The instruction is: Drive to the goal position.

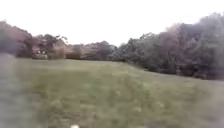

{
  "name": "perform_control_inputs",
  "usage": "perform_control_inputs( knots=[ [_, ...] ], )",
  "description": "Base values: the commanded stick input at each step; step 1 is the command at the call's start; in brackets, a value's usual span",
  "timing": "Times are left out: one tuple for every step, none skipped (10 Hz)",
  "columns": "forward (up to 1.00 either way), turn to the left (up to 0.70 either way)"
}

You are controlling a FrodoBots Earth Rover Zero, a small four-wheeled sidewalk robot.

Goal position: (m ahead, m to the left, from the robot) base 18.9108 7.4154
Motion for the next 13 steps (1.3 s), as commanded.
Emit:
perform_control_inputs(
  knots=[
    [1.0, 0.0],
    [1.0, 0.0],
    [1.0, 0.0],
    [1.0, 0.0],
    [1.0, 0.0],
    [1.0, 0.0],
    [1.0, 0.0],
    [1.0, 0.0],
    [1.0, 0.0],
    [1.0, 0.0],
    [1.0, 0.0],
    [1.0, 0.0],
    [1.0, 0.0]
  ],
)
